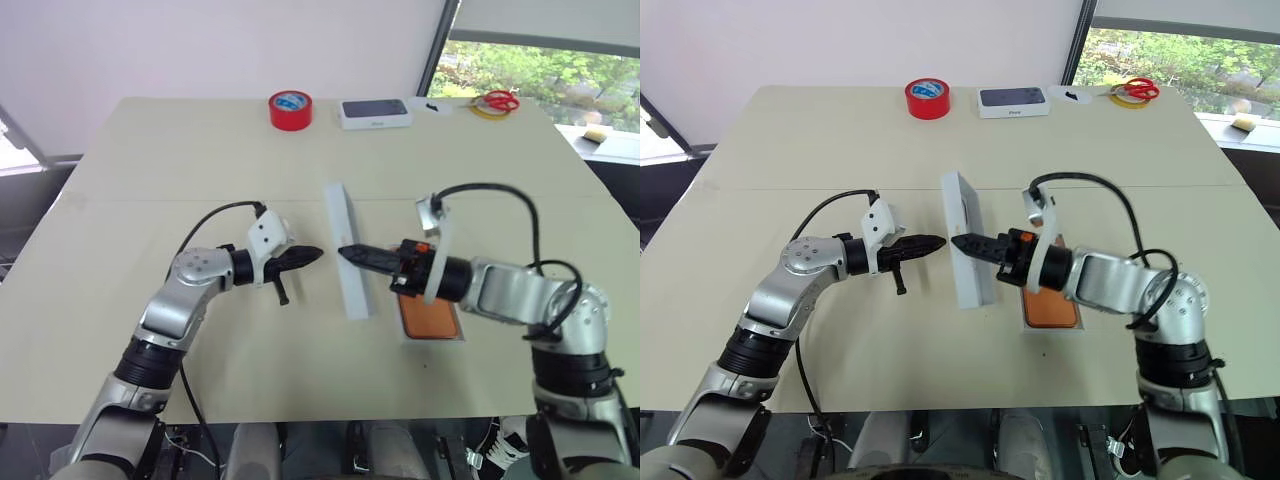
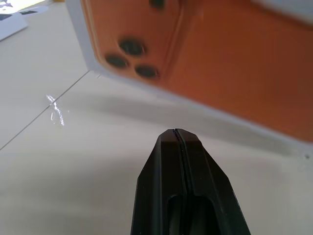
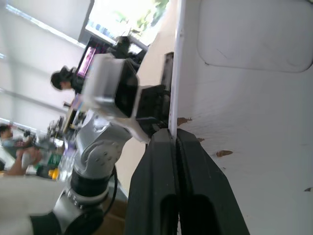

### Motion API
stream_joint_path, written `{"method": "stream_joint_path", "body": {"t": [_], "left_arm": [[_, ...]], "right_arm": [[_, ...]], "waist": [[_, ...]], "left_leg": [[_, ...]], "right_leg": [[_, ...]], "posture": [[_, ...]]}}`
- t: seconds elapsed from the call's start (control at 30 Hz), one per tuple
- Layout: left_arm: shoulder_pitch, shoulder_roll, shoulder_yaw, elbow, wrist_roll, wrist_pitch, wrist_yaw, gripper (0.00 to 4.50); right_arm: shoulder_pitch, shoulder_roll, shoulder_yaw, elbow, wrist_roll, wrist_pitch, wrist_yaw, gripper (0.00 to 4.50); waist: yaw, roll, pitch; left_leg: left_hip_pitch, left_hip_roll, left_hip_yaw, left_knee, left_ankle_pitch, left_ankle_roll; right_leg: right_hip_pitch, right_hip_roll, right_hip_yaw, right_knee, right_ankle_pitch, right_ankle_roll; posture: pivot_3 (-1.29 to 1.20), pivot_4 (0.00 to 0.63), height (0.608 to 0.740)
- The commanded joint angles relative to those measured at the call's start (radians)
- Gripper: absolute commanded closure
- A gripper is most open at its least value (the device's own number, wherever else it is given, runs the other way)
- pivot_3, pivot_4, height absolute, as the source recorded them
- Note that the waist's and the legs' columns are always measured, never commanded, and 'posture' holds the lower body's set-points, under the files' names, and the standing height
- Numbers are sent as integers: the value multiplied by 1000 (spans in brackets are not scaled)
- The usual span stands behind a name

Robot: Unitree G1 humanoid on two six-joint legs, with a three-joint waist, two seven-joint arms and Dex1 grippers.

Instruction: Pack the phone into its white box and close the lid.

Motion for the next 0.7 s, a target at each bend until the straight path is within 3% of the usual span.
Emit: {"method": "stream_joint_path", "body": {"t": [0.03,0.17,0.23,0.33,0.47,0.57,0.7], "left_arm": [[-2,-16,-4,-41,-1,-18,7,4500],[6,-40,-31,-55,3,-10,6,4500],[8,-66,-71,-62,9,-8,0,4500],[-4,-100,-110,-50,20,-3,6,4500],[-23,-138,-140,-33,34,9,17,4500],[-41,-171,-166,-13,47,7,24,4500],[-72,-219,-195,33,67,6,36,4500]], "right_arm": [[57,12,7,-68,30,-63,-62,4459],[115,-45,-17,-34,30,-44,-62,4459],[106,-79,-30,-8,30,-30,-52,3897],[72,-137,-52,24,30,-16,-47,2617],[23,-253,-91,54,30,0,-24,492],[8,-409,-147,103,30,17,10,492],[27,-554,-190,143,-115,34,125,492]], "waist": [[-1,0,0],[-2,0,0],[-2,0,0],[-2,0,0],[-2,0,0],[2,1,0],[1,0,0]], "left_leg": [[0,0,0,0,0,0],[0,0,0,0,0,0],[1,0,0,0,0,0],[1,0,0,0,0,0],[0,0,0,0,0,0],[0,0,0,0,0,0],[0,-1,0,0,-1,1]], "right_leg": [[0,0,0,0,0,0],[0,0,0,0,0,0],[0,0,0,0,0,0],[0,0,0,0,0,0],[0,0,1,0,0,0],[0,0,0,0,0,0],[1,0,0,-2,0,0]], "posture": [[0,150,730],[0,150,730],[0,150,730],[0,150,730],[0,150,730],[0,150,730],[0,150,730]]}}
